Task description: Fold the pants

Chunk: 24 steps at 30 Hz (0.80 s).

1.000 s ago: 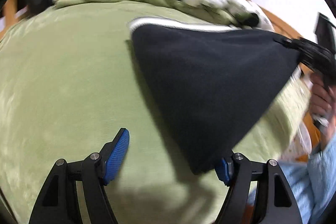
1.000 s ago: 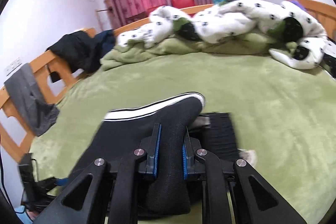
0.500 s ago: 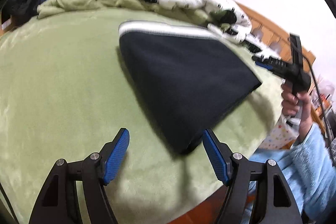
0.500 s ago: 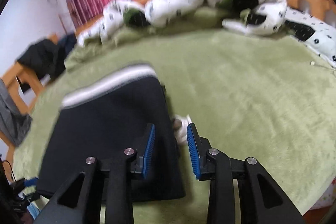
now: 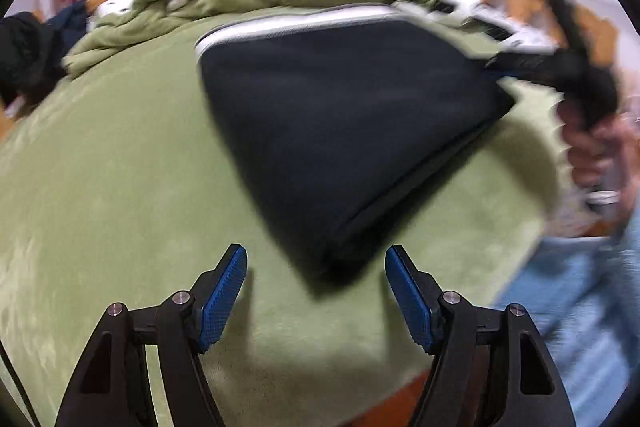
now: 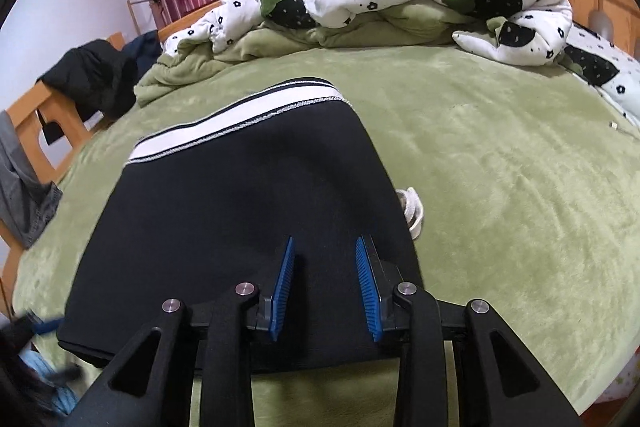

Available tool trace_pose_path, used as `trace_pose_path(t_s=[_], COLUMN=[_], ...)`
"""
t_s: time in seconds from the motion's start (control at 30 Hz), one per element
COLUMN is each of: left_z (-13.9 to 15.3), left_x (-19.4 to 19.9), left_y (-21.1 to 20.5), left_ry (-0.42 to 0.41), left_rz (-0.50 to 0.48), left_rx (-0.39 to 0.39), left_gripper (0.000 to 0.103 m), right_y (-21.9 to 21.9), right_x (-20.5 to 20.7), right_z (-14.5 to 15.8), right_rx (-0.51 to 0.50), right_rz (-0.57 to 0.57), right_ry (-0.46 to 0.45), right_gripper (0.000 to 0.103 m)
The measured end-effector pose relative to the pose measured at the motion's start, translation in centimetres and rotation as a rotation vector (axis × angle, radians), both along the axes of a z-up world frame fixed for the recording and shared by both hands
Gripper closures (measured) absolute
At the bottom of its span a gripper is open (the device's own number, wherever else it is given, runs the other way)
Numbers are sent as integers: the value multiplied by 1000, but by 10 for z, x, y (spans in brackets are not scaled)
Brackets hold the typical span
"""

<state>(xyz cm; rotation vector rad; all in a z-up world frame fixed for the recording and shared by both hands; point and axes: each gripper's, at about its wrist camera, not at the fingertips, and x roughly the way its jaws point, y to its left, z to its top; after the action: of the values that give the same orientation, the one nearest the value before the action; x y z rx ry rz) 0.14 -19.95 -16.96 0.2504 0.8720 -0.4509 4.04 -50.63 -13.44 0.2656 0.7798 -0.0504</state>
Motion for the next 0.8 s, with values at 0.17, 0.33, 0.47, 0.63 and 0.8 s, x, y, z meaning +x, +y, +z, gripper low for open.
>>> trace_pose_path(t_s=[0.17, 0.33, 0.47, 0.63, 0.8], left_z=[3, -4, 17, 54, 61], left_x=[6, -8, -19, -23, 22], left_y=[10, 22, 41, 53, 25], left_ry=[-63, -31, -13, -101, -98], left_rz=[95, 23, 36, 49, 56], left_rx=[-54, -21, -111, -219, -249], left_gripper=[89, 84, 78, 59, 58], right_y=[5, 5, 13, 7, 6], right_x=[0, -3, -6, -18, -6], right_z=[-8, -13, -8, 9, -11], right_rx=[-17, 7, -64, -50, -59], right_rz=[4, 4, 27, 49, 51], right_ry=[0, 5, 8, -58, 7], right_gripper=[70, 70, 70, 66, 65])
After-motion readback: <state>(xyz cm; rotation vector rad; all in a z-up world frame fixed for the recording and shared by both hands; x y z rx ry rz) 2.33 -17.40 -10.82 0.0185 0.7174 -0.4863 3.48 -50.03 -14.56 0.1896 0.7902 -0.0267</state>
